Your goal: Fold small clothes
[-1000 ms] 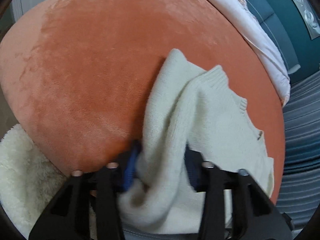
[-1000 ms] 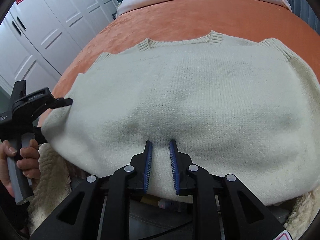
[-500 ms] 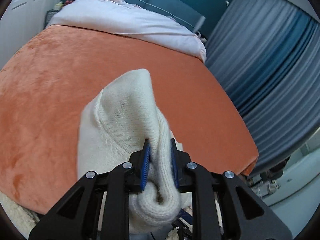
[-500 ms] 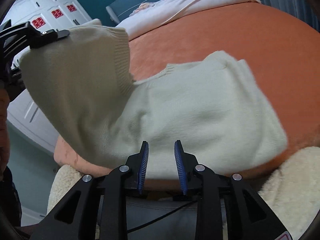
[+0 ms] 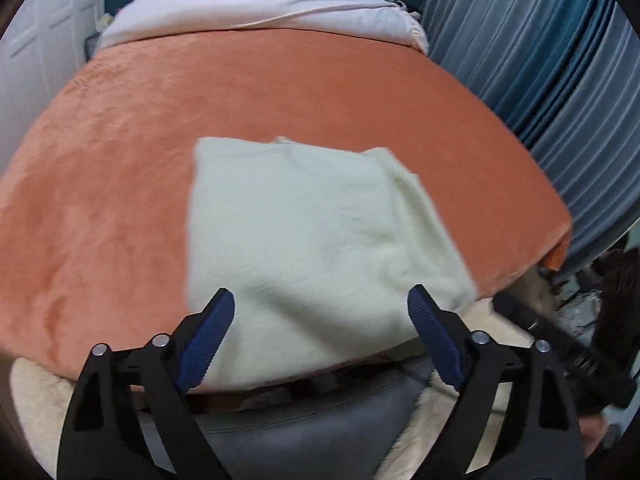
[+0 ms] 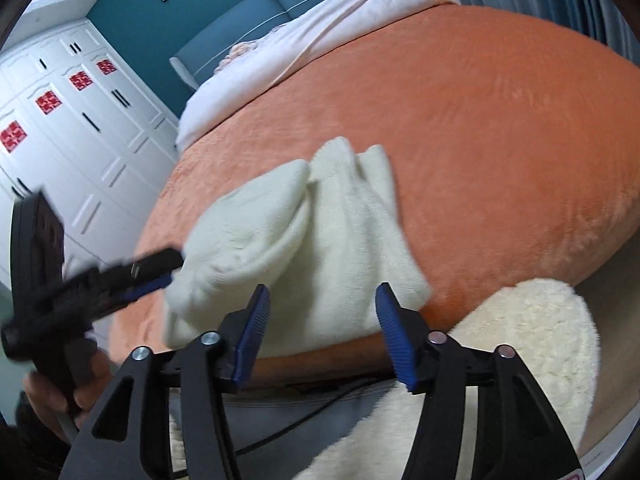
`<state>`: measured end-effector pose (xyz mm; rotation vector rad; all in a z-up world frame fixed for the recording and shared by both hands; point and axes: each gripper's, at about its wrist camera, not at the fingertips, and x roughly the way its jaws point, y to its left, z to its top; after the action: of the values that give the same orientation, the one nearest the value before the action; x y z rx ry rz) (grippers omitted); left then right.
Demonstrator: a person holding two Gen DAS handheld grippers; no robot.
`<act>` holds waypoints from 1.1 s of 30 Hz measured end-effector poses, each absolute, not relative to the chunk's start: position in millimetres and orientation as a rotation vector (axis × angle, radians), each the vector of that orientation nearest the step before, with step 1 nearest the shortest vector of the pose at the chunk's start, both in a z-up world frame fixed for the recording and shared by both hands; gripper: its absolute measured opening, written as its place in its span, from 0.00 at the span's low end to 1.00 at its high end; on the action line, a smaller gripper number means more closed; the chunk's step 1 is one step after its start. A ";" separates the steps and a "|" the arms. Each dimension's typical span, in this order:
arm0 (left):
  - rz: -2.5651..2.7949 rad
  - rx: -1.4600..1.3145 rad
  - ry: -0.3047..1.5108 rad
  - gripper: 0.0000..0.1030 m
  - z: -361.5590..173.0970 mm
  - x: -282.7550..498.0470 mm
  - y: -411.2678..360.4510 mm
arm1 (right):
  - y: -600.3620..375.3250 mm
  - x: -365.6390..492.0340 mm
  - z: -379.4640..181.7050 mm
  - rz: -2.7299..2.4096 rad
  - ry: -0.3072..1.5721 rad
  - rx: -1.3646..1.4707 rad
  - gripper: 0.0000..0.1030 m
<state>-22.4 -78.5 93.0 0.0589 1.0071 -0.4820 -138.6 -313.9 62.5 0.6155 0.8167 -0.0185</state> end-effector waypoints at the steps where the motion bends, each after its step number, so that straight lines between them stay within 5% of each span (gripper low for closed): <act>1: -0.450 0.092 1.012 0.86 86.3 -25.0 -67.3 | -312.8 -133.4 62.0 0.013 0.819 0.646 0.58; 6: -0.394 0.116 1.149 0.86 46.8 -31.5 -41.6 | -293.3 -87.5 57.4 0.136 0.861 0.747 0.67; 12: -0.442 0.167 1.078 0.86 39.6 -41.6 -49.5 | -261.1 -53.7 47.9 0.090 1.009 0.691 0.68; 14: -0.414 0.139 1.085 0.75 31.6 -32.3 -46.8 | -257.1 -50.7 41.3 0.081 1.040 0.693 0.68; 16: -0.415 0.086 1.138 0.56 22.9 -18.4 -39.3 | -254.8 -46.7 34.8 0.093 1.043 0.723 0.55; 17: -0.415 0.065 1.160 0.42 21.7 -14.6 -35.9 | -254.0 -45.6 33.7 0.099 1.046 0.730 0.32; 18: -0.422 0.052 1.177 0.36 21.5 -12.6 -35.0 | -253.9 -44.1 35.0 0.095 1.047 0.723 0.26; 27: -0.553 0.091 1.137 0.34 42.4 -31.7 -69.1 | -285.5 -70.6 158.1 0.133 0.617 0.541 0.18; 33: -0.473 0.104 1.300 0.33 -5.0 -17.8 -82.0 | -357.9 -69.1 0.6 -0.096 0.968 0.663 0.17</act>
<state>-17.8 -82.0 -5.0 0.1041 1.3004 -0.4733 -69.1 -357.9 0.6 0.6633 0.9682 -0.0963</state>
